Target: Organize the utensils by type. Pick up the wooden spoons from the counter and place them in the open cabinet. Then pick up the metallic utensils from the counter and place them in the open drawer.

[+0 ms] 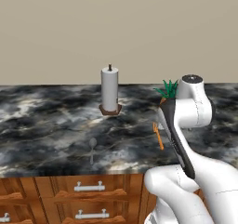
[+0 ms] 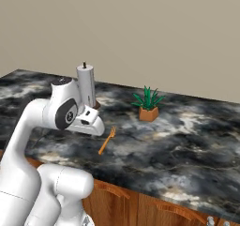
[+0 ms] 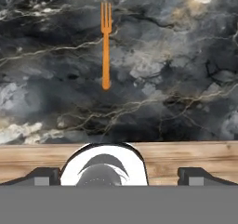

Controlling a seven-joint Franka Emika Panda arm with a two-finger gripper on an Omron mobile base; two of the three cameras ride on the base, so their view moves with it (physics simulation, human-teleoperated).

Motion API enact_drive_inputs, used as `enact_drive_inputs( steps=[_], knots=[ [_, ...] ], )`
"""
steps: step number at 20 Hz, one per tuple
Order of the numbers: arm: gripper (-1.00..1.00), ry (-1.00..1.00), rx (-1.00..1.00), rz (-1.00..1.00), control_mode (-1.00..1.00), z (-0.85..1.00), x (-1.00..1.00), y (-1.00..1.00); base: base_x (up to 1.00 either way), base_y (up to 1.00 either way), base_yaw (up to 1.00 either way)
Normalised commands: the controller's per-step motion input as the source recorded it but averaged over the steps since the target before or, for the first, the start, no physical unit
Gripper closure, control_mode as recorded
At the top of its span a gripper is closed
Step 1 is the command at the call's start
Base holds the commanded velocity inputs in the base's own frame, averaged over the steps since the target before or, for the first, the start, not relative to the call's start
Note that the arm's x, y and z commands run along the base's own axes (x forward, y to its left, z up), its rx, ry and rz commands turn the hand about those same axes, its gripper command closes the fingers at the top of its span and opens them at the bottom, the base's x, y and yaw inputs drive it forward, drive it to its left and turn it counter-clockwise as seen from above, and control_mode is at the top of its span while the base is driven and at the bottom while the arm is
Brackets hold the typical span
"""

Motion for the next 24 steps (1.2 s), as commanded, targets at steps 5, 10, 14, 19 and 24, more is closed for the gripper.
enact_drive_inputs(
  steps=[5,10,14,19,24],
  knots=[
    [-1.0,0.0,-0.02,0.02,-1.0,-0.34,0.23,-0.06,0.0,0.0,0.0],
    [-1.0,-0.03,0.0,0.0,-1.0,-0.3,0.27,-0.01,0.0,0.0,0.0],
    [-1.0,0.0,0.0,0.0,-1.0,-0.31,0.41,0.0,0.0,0.0,0.0],
    [-1.0,0.0,0.0,0.0,-1.0,-0.28,0.5,0.0,0.0,0.0,0.0],
    [-1.0,0.0,0.0,0.03,-1.0,-0.22,0.47,-0.02,0.0,0.0,0.0]
  ],
)
